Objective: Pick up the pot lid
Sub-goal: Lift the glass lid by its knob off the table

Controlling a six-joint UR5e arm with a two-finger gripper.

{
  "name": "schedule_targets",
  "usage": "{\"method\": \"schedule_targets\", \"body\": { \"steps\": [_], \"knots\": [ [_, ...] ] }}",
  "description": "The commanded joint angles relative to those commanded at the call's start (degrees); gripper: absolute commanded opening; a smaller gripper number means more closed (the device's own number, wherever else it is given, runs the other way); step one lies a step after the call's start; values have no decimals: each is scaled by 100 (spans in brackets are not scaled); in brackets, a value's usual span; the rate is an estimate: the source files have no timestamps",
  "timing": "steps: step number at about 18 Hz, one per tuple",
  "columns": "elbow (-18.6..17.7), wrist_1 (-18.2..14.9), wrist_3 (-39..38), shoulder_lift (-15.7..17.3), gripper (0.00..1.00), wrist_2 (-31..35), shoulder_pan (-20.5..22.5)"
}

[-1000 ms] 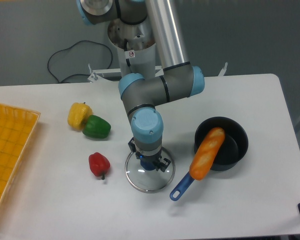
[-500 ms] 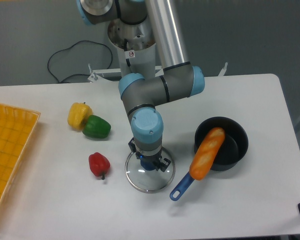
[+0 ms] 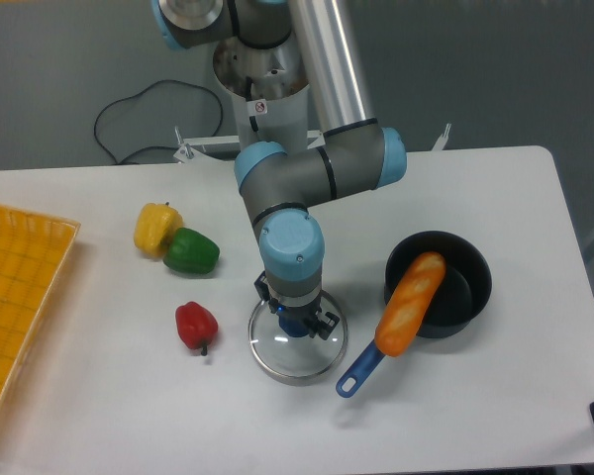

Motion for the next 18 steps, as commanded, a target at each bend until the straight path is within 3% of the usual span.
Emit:
{"method": "schedule_targets", "body": {
  "steps": [5, 9, 18],
  "knots": [
    [193, -193, 9, 88, 39, -35, 18],
    [500, -720, 9, 185, 39, -114, 62],
    [519, -931, 96, 544, 39, -404, 342]
  ]
}}
